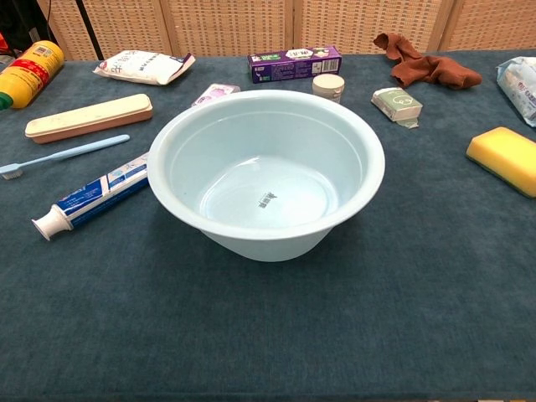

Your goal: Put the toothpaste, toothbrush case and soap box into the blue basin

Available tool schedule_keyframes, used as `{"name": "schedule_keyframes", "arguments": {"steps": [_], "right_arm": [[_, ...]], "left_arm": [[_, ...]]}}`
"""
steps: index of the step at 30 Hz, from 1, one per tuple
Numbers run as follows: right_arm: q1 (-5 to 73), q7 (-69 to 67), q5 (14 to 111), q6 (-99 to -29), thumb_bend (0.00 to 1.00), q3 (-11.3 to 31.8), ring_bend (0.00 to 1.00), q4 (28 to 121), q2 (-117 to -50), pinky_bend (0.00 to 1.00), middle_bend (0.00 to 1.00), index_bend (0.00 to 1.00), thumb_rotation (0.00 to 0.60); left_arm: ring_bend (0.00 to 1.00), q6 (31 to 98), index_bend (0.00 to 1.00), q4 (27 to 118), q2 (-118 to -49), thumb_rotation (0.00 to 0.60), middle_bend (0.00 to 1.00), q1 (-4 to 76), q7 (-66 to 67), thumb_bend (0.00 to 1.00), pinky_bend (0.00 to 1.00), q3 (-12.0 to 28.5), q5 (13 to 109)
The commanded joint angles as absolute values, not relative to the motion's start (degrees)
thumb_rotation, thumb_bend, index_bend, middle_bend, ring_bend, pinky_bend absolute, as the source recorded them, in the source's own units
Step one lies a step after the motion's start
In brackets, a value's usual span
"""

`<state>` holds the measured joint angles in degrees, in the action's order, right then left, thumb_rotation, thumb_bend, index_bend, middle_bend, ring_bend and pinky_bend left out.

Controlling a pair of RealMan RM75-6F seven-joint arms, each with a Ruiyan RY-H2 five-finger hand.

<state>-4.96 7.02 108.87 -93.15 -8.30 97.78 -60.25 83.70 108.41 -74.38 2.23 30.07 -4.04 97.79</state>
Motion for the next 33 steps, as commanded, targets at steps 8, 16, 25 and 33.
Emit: {"name": "schedule_keyframes", "arguments": {"steps": [8, 16, 25, 33], "right_arm": [[-4.96, 6.87, 108.83, -93.25, 0.13, -8.26, 0.0, 97.75, -60.13, 0.0, 0.0, 0.0, 0.6], [-5.11, 6.67, 108.71, -93.73, 0.13, -8.11, 0.0, 97.85, -59.94, 0.0, 0.0, 0.0, 0.6], [-5.26, 6.29, 108.62, -94.2, 0.13, -8.01, 0.0, 98.0, -59.69, 0.0, 0.0, 0.0, 0.6], [-5.16, 6.35, 108.08, -93.69, 0.13, -7.89, 0.0, 97.95, -59.81, 0.0, 0.0, 0.0, 0.6]], "left_arm": [[0.0, 83.71, 0.0, 108.53, -74.51, 0.6, 0.0, 2.23, 30.38, 0.33, 0.02, -3.9, 97.52], [0.0, 83.42, 0.0, 108.48, -74.96, 0.6, 0.0, 2.36, 30.66, 0.32, 0.02, -3.41, 96.42], [0.0, 83.6, 0.0, 108.54, -75.67, 0.6, 0.0, 2.22, 31.67, 0.32, 0.02, -2.97, 95.32], [0.0, 83.31, 0.0, 108.59, -77.54, 0.6, 0.0, 2.71, 34.97, 0.32, 0.02, -0.08, 90.87]]}}
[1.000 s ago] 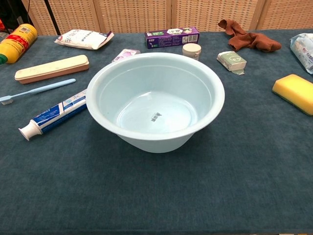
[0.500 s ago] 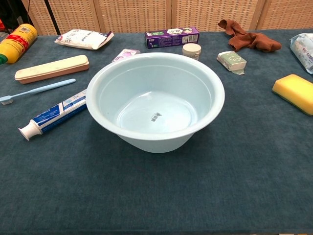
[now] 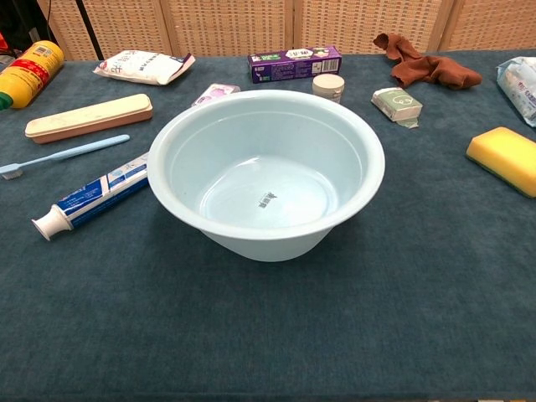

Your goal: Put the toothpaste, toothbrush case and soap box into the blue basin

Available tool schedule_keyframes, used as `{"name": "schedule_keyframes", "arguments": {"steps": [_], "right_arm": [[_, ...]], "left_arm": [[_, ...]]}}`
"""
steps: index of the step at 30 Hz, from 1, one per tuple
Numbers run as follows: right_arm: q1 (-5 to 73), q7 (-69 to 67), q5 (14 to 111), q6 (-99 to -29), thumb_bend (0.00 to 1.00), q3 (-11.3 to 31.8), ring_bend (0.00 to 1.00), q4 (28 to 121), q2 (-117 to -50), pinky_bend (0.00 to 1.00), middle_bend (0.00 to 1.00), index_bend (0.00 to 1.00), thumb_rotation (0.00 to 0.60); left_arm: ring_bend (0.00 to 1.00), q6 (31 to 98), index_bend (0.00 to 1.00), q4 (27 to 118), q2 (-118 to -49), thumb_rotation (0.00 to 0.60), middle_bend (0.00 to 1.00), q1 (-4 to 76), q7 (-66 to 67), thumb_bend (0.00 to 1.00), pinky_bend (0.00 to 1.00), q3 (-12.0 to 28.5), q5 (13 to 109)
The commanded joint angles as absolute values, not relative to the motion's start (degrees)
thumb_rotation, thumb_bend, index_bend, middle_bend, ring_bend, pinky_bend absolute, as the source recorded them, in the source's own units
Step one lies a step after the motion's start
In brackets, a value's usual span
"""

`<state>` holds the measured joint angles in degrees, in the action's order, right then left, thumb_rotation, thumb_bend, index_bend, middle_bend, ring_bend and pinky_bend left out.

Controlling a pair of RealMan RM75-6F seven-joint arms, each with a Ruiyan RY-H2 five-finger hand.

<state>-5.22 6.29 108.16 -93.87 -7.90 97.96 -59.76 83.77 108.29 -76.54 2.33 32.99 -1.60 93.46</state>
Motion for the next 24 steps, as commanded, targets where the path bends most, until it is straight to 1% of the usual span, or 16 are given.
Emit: {"name": "schedule_keyframes", "arguments": {"steps": [1, 8, 15, 19, 24], "right_arm": [[-5.15, 6.38, 108.09, -93.65, 0.13, -7.89, 0.0, 97.96, -59.83, 0.0, 0.0, 0.0, 0.6], [-5.18, 6.57, 108.18, -93.69, 0.13, -7.88, 0.0, 97.97, -59.87, 0.0, 0.0, 0.0, 0.6], [-5.2, 6.29, 108.44, -93.89, 0.13, -7.94, 0.0, 97.84, -59.81, 0.0, 0.0, 0.0, 0.6], [-5.22, 6.16, 108.58, -94.03, 0.13, -7.96, 0.0, 97.83, -59.8, 0.0, 0.0, 0.0, 0.6], [-5.2, 6.15, 108.7, -93.98, 0.13, -8.02, 0.0, 97.85, -59.81, 0.0, 0.0, 0.0, 0.6]], "left_arm": [[0.0, 82.92, 0.0, 109.01, -77.71, 0.6, 0.0, 2.94, 35.47, 0.32, 0.02, 0.39, 89.92], [0.0, 79.72, 0.0, 112.88, -79.12, 0.6, 0.0, 5.71, 39.64, 0.31, 0.02, 4.8, 81.37], [0.0, 76.67, 0.0, 114.8, -81.36, 0.6, 0.0, 9.29, 42.91, 0.31, 0.02, 9.25, 70.13], [0.0, 75.71, 0.0, 115.33, -82.82, 0.6, 0.0, 11.06, 44.43, 0.31, 0.02, 10.84, 63.77], [0.0, 76.36, 0.0, 114.43, -85.12, 0.6, 0.0, 13.13, 46.79, 0.31, 0.02, 12.12, 57.78]]}}
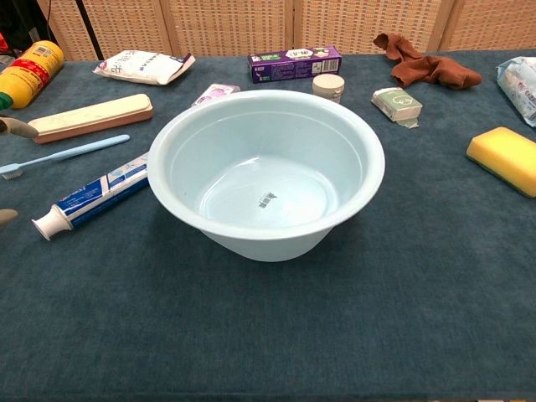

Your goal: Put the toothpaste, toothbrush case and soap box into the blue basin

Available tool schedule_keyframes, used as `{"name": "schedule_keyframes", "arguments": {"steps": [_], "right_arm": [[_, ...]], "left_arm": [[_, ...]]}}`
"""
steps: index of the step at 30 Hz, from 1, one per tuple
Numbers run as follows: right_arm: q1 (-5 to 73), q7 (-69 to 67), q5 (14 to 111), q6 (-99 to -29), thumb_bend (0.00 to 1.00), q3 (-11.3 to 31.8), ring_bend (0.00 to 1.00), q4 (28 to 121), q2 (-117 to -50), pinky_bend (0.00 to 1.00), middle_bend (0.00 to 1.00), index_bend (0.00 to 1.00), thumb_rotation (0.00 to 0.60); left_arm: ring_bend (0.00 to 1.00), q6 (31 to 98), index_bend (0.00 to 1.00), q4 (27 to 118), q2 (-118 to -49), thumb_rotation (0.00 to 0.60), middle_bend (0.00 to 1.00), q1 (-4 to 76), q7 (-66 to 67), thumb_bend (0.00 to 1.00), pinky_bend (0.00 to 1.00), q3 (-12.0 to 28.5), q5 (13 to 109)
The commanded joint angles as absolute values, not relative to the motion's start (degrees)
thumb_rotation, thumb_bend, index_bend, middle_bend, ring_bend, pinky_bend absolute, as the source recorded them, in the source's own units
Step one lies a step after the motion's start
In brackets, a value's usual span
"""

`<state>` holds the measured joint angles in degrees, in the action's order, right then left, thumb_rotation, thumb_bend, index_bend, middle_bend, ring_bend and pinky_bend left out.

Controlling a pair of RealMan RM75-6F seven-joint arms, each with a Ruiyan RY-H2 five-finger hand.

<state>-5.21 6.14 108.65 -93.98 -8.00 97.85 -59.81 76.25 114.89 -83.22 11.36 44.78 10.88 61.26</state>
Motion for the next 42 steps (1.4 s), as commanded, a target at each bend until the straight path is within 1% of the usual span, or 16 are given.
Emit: {"name": "schedule_keyframes", "arguments": {"steps": [1, 7, 16, 19, 27, 34, 37, 42], "right_arm": [[-5.2, 6.14, 108.79, -93.99, 0.13, -8.05, 0.0, 97.85, -59.81, 0.0, 0.0, 0.0, 0.6], [-5.19, 5.98, 108.82, -94.0, 0.13, -8.06, 0.0, 97.8, -59.8, 0.0, 0.0, 0.0, 0.6], [-5.16, 5.68, 108.92, -94.06, 0.13, -8.1, 0.0, 97.79, -59.72, 0.0, 0.0, 0.0, 0.6], [-5.16, 5.51, 108.89, -94.19, 0.13, -8.05, 0.0, 97.79, -59.66, 0.0, 0.0, 0.0, 0.6], [-5.18, 4.65, 108.78, -94.75, 0.13, -7.89, 0.0, 97.68, -59.32, 0.0, 0.0, 0.0, 0.6], [-5.23, 4.3, 108.82, -95.12, 0.13, -7.75, 0.0, 97.43, -59.42, 0.0, 0.0, 0.0, 0.6], [-5.28, 4.25, 108.87, -95.3, 0.13, -7.71, 0.0, 97.37, -59.48, 0.0, 0.0, 0.0, 0.6], [-5.31, 4.2, 108.89, -95.4, 0.13, -7.66, 0.0, 97.27, -59.61, 0.0, 0.0, 0.0, 0.6]], "left_arm": [[0.0, 76.71, 0.0, 114.07, -85.76, 0.6, 0.0, 13.58, 47.4, 0.31, 0.02, 12.23, 56.86], [0.0, 78.92, 0.0, 113.04, -89.29, 0.6, 0.0, 15.64, 49.84, 0.31, 0.02, 12.55, 53.04], [0.0, 81.13, 0.02, 111.36, -93.88, 0.6, 0.0, 19.29, 52.75, 0.31, 0.02, 13.28, 50.8], [0.0, 81.38, 0.04, 110.58, -95.67, 0.6, 0.0, 20.81, 53.5, 0.31, 0.04, 14.04, 49.56], [0.0, 81.47, 0.05, 106.44, -99.67, 0.6, 0.0, 24.69, 56.11, 0.32, 0.04, 15.88, 44.48], [0.0, 81.66, 0.08, 103.27, -101.59, 0.6, 0.0, 26.16, 55.82, 0.32, 0.05, 15.62, 41.98], [0.0, 81.73, 0.1, 102.02, -102.07, 0.6, 0.0, 26.71, 55.78, 0.32, 0.08, 15.31, 41.43], [0.01, 82.06, 0.14, 100.62, -102.87, 0.6, 0.0, 27.47, 55.35, 0.33, 0.14, 14.93, 41.2]]}}
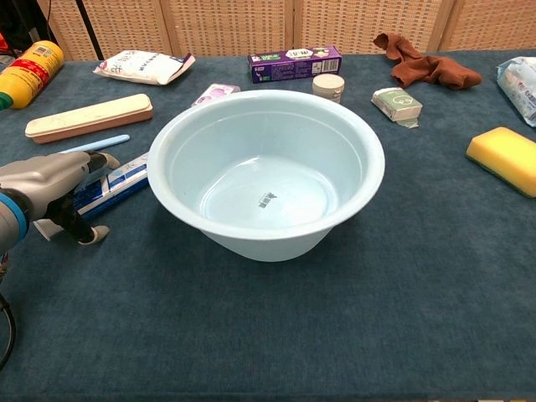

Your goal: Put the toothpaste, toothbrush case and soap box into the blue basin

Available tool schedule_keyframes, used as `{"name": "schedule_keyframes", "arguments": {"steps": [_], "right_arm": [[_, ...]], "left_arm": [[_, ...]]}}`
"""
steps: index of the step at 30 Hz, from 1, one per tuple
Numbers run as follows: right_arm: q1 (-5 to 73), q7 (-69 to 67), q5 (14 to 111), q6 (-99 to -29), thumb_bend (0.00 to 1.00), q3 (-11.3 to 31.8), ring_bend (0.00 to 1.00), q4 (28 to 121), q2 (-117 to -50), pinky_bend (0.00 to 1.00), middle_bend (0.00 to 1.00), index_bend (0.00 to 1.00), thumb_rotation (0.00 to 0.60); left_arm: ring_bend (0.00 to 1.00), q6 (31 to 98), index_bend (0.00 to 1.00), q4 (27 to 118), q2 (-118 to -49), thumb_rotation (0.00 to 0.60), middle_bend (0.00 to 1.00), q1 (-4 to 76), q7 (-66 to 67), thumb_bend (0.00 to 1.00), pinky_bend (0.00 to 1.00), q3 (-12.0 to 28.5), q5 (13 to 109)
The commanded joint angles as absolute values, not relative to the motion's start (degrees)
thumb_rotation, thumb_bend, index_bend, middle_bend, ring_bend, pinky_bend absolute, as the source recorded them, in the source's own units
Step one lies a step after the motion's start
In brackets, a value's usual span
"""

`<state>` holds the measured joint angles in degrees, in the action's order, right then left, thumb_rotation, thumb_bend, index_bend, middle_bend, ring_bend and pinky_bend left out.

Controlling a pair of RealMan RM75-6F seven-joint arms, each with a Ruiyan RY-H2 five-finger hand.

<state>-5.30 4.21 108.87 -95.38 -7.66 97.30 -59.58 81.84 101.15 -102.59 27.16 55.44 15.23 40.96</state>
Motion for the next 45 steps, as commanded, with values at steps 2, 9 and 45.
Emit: {"name": "schedule_keyframes", "arguments": {"steps": [2, 9, 45], "right_arm": [[-5.31, 4.17, 108.96, -95.45, 0.13, -7.65, 0.0, 97.23, -59.65, 0.0, 0.0, 0.0, 0.6], [-5.34, 3.79, 108.9, -95.63, 0.13, -7.62, 0.0, 97.27, -59.56, 0.0, 0.0, 0.0, 0.6], [-5.52, 3.05, 108.87, -96.28, 0.13, -7.44, 0.0, 97.12, -59.37, 0.0, 0.0, 0.0, 0.6]], "left_arm": [[0.04, 82.43, 0.18, 99.96, -103.25, 0.6, 0.01, 27.8, 55.38, 0.34, 0.18, 14.53, 41.71], [0.12, 84.0, 0.36, 97.95, -104.84, 0.6, 0.11, 28.62, 55.38, 0.37, 0.24, 13.11, 43.76], [0.52, 88.35, 0.82, 93.64, -106.65, 0.6, 0.52, 28.38, 53.56, 0.49, 0.51, 11.12, 51.48]]}}
